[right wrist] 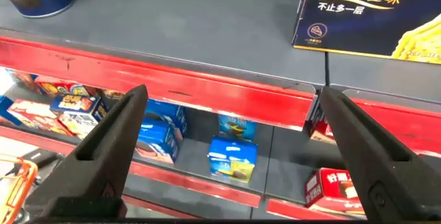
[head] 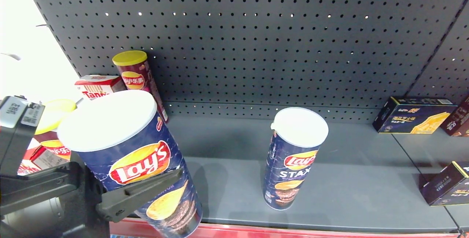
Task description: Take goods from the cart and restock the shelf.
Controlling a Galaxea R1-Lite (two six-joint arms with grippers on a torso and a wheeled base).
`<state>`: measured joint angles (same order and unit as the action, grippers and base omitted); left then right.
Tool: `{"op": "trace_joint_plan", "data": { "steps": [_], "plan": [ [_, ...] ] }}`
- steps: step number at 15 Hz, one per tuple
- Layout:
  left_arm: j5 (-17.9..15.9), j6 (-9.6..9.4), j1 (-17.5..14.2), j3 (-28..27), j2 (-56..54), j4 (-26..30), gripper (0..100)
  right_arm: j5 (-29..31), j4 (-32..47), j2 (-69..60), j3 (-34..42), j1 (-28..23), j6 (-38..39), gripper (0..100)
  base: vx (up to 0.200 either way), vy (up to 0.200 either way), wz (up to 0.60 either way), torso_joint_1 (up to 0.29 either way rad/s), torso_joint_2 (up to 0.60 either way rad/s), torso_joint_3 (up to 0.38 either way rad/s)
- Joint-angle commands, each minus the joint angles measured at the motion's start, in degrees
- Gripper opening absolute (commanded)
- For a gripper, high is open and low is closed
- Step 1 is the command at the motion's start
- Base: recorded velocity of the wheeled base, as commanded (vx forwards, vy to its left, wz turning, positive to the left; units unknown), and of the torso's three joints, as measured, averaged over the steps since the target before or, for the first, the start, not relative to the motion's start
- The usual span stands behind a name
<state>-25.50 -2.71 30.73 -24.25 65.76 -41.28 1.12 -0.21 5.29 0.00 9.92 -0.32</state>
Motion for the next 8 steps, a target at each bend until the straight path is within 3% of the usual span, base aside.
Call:
{"op": "trace_joint_plan", "data": {
  "steps": [1, 2, 8],
  "plan": [
    [-0.1, -0.02, 0.3, -0.3, 0.0, 0.0, 0, 0.0, 0.1, 0.1, -0.1, -9.2, -0.1, 100, 0.0, 0.0, 0.0, 0.0, 0.0, 0.0],
    [-0.1, -0.02, 0.6, -0.3, 0.0, 0.0, 0, 0.1, -0.1, -2.1, 0.0, -11.2, 0.1, 100, 0.0, 0.0, 0.0, 0.0, 0.0, 0.0],
    [-1.7, 0.16, 0.6, -1.9, 0.1, 0.5, 0, 0.0, -0.1, -5.0, 0.0, -9.9, 0.1, 100, 0.0, 0.0, 0.0, 0.0, 0.0, 0.0]
  ]
}}
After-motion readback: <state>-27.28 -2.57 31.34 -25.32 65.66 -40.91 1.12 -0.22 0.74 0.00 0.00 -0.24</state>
